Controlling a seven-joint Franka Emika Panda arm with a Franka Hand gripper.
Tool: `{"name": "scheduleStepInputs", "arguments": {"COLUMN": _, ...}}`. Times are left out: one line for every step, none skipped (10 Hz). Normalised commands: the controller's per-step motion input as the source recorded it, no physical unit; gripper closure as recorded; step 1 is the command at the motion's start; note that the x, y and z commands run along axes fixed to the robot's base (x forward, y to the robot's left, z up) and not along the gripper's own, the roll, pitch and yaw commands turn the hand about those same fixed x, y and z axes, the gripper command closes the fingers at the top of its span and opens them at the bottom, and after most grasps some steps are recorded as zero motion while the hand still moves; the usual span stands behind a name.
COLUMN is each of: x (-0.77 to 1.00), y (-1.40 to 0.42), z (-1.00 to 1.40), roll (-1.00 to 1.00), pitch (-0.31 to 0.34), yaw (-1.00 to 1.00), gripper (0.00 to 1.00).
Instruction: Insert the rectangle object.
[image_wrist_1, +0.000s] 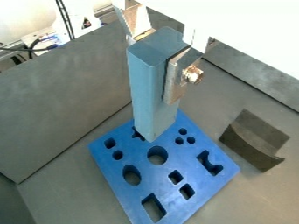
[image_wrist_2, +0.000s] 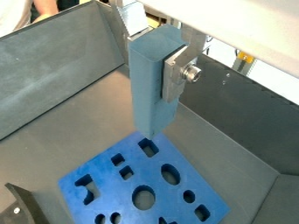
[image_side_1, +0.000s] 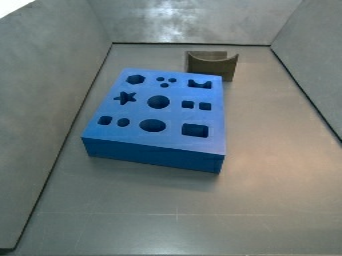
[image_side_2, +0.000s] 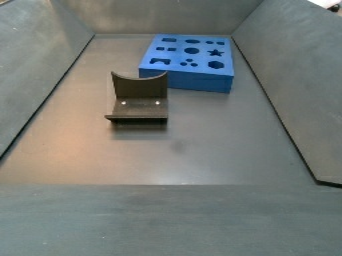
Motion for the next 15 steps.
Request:
{"name": "scheduleStepInputs", "arguments": {"x": 0.43, "y": 0.09, "z": -0.16, "roll": 0.04, "pitch": 0.106, "yaw": -0.07, "gripper": 1.00}}
{"name": "scheduleStepInputs", "arguments": {"x": 0.38, "y": 0.03, "z": -0.12, "roll": 0.04, "pitch": 0.094, "yaw": -0.05, "gripper": 1.00}}
{"name": "scheduleStepInputs", "arguments": {"x": 0.31, "y": 0.01, "z": -0.06, "roll": 0.04, "pitch": 0.078, "yaw": -0.04, "gripper": 1.00}}
{"name": "scheduleStepInputs", "arguments": {"x": 0.23, "y": 0.02, "z": -0.03, "roll": 0.04, "pitch": 0.075, "yaw": -0.03, "gripper": 1.00}}
{"name": "scheduleStepInputs", "arguments": {"x": -0.20, "y": -0.04, "z": 0.28, "roll": 0.07, "pitch": 0.243, "yaw": -0.15, "gripper": 1.00}}
{"name": "scheduleStepInputs", "arguments": {"x": -0.25, "y": -0.04, "z": 0.31, "roll": 0.07, "pitch": 0.230, "yaw": -0.13, "gripper": 1.00}}
{"name": "scheduleStepInputs", "arguments": {"x": -0.15, "y": -0.03, "z": 0.21, "roll": 0.03, "pitch": 0.158, "yaw": -0.07, "gripper": 1.00}}
{"name": "scheduleStepInputs", "arguments": {"x": 0.00, "y": 0.00, "z": -0.37, "roll": 0.00, "pitch": -0.023, "yaw": -1.00, "gripper": 1.00}}
{"name": "scheduleStepInputs", "arguments": {"x": 0.00, "y": 0.00, "z": -0.39, "roll": 0.00, "pitch": -0.027, "yaw": -1.00, "gripper": 1.00}}
{"name": "scheduleStepInputs", "arguments": {"x": 0.00, "y": 0.00, "z": -0.39, "roll": 0.00, "pitch": -0.027, "yaw": -1.00, "gripper": 1.00}}
{"name": "scheduleStepInputs", "arguments": {"x": 0.00, "y": 0.00, "z": -0.39, "roll": 0.00, "pitch": -0.027, "yaw": -1.00, "gripper": 1.00}}
{"name": "scheduleStepInputs", "arguments": {"x": 0.07, "y": -0.03, "z": -0.39, "roll": 0.00, "pitch": -0.016, "yaw": -0.99, "gripper": 1.00}}
{"name": "scheduleStepInputs", "arguments": {"x": 0.12, "y": -0.06, "z": -0.44, "roll": 0.00, "pitch": -0.010, "yaw": -0.94, "gripper": 1.00}}
{"name": "scheduleStepInputs", "arguments": {"x": 0.14, "y": -0.07, "z": -0.45, "roll": 0.00, "pitch": -0.003, "yaw": -0.93, "gripper": 1.00}}
{"name": "scheduleStepInputs", "arguments": {"x": 0.26, "y": -0.10, "z": -0.42, "roll": 0.00, "pitch": 0.000, "yaw": -0.82, "gripper": 1.00}}
